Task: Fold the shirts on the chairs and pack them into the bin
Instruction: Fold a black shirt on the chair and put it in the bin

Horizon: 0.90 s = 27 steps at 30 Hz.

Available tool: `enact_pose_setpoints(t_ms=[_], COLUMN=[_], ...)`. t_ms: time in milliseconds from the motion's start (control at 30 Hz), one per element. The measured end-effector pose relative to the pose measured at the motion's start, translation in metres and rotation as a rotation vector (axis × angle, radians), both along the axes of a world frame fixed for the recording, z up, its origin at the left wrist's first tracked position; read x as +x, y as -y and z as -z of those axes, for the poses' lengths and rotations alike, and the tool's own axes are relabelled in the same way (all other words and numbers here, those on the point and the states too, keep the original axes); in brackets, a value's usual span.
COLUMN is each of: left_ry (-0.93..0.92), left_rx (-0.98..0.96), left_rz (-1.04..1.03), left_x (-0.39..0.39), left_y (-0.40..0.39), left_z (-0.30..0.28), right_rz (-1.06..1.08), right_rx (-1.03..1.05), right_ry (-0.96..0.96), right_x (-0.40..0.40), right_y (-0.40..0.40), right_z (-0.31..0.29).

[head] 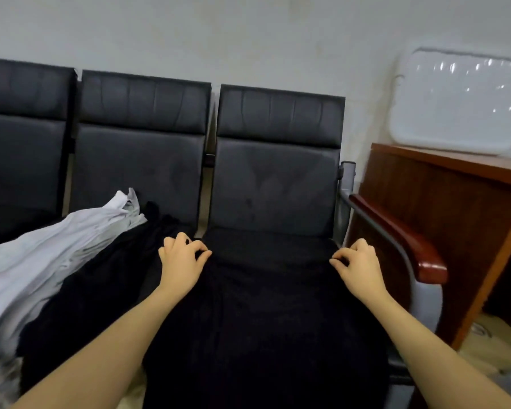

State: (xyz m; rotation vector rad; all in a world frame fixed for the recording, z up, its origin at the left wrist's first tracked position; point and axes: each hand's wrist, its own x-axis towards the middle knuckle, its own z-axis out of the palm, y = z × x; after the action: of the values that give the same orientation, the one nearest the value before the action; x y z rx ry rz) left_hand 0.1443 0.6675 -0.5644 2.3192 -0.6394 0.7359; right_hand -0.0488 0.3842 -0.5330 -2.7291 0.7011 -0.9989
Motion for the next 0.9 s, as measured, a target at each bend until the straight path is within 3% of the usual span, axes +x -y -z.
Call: enact_pose_setpoints(t_ms=[467, 633, 767, 900], left_ry=[-0.25, -0.223, -0.258, -0.146], left_rx=[0.198, 0.246, 0.293, 0.33], left_rz=[0.001, 0.048, 0.025, 0.002], left_x=[0.061, 0.061, 0.06, 0.06], left_y=[0.028, 0.032, 0.034, 0.035], left_z=[0.092, 0.096, 0.095, 0.099], right_rz=[0.049, -0.028, -0.055, -0.029], right_rx=[0.198, 0.154, 0.071, 0.119], right_ry=[-0.278, -0.233, -0.301, -0.345], right_x=[0.056, 0.037, 0.024, 0.023], right_y=[0.041, 0.042, 0.044, 0.046], right_z=[0.094, 0.103, 0.101, 0.1])
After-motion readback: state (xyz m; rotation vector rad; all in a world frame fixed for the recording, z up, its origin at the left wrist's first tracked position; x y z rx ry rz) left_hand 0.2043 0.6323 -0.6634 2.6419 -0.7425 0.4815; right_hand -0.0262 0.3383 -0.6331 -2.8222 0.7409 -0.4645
